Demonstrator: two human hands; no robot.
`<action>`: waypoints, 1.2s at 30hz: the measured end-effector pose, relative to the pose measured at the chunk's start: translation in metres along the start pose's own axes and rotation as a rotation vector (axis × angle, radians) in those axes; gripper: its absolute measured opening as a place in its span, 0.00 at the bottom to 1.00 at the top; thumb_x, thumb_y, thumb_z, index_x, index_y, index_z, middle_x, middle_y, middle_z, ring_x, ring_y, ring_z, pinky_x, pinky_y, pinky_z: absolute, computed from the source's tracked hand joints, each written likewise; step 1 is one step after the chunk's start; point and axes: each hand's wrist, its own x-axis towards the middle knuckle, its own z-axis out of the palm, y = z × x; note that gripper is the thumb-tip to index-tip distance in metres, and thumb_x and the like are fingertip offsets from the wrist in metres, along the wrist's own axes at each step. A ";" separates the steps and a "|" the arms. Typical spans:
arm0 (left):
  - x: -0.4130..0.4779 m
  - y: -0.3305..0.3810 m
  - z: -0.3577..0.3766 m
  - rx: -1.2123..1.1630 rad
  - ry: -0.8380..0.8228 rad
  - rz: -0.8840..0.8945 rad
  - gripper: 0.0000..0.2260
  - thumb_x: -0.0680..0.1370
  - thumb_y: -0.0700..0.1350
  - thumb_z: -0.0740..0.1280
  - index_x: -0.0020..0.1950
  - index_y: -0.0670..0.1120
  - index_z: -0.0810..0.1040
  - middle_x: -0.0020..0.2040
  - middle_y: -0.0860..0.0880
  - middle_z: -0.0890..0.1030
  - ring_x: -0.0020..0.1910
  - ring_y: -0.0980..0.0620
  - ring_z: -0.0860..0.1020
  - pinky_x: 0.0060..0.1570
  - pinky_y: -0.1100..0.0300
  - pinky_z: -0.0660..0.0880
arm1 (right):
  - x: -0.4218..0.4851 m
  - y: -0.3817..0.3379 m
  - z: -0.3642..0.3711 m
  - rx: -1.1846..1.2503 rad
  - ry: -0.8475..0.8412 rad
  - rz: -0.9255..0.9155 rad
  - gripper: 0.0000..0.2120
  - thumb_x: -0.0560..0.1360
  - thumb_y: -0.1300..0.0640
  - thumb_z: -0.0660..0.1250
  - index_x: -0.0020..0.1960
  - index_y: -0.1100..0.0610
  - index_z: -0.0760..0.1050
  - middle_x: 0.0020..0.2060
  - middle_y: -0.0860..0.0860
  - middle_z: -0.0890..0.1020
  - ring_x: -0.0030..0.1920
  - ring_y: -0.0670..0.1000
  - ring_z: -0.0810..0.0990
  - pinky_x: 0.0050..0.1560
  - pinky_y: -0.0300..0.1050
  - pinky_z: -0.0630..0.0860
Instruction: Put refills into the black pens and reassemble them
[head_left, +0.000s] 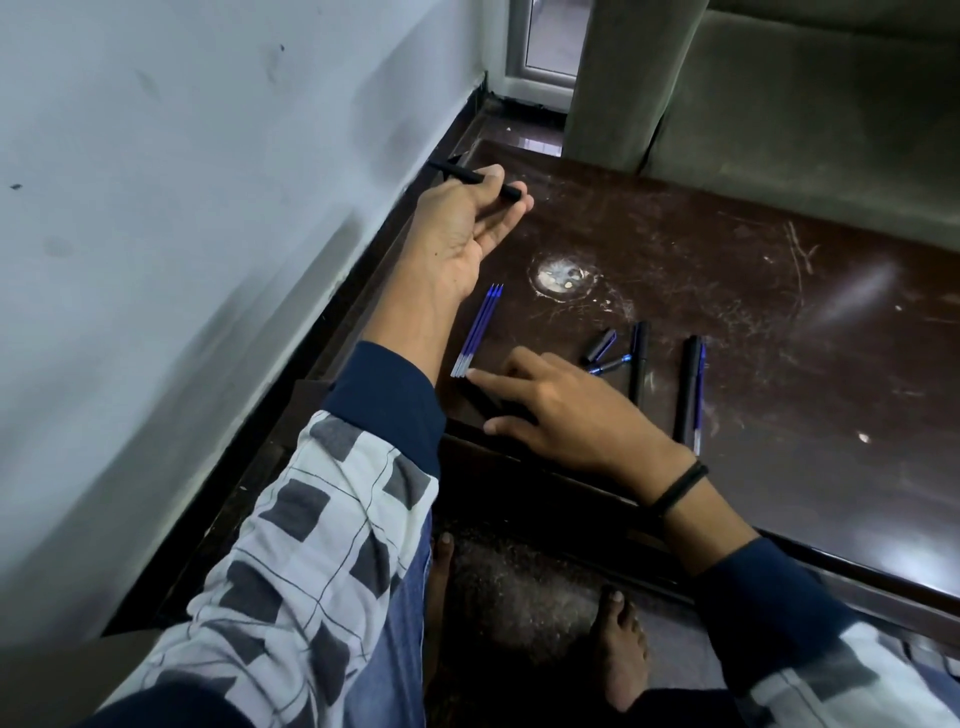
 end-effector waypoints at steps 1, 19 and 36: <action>0.000 0.000 0.000 0.001 0.000 0.000 0.03 0.80 0.35 0.69 0.52 0.37 0.78 0.43 0.38 0.86 0.43 0.43 0.87 0.43 0.59 0.84 | 0.001 -0.002 0.004 -0.054 -0.008 0.000 0.30 0.82 0.39 0.62 0.81 0.44 0.62 0.62 0.51 0.73 0.59 0.56 0.75 0.61 0.55 0.75; 0.001 -0.001 0.003 0.013 -0.002 -0.002 0.03 0.80 0.35 0.69 0.53 0.37 0.78 0.42 0.39 0.86 0.42 0.44 0.87 0.40 0.60 0.83 | 0.003 -0.007 -0.001 0.065 0.240 0.065 0.13 0.83 0.53 0.65 0.66 0.53 0.78 0.55 0.53 0.76 0.50 0.60 0.81 0.43 0.58 0.79; -0.001 -0.004 0.007 0.088 -0.049 -0.043 0.02 0.80 0.36 0.70 0.52 0.39 0.78 0.41 0.41 0.86 0.43 0.43 0.87 0.41 0.59 0.83 | 0.001 -0.001 -0.021 0.275 0.708 -0.109 0.09 0.79 0.65 0.64 0.54 0.56 0.80 0.49 0.46 0.82 0.48 0.47 0.75 0.53 0.38 0.71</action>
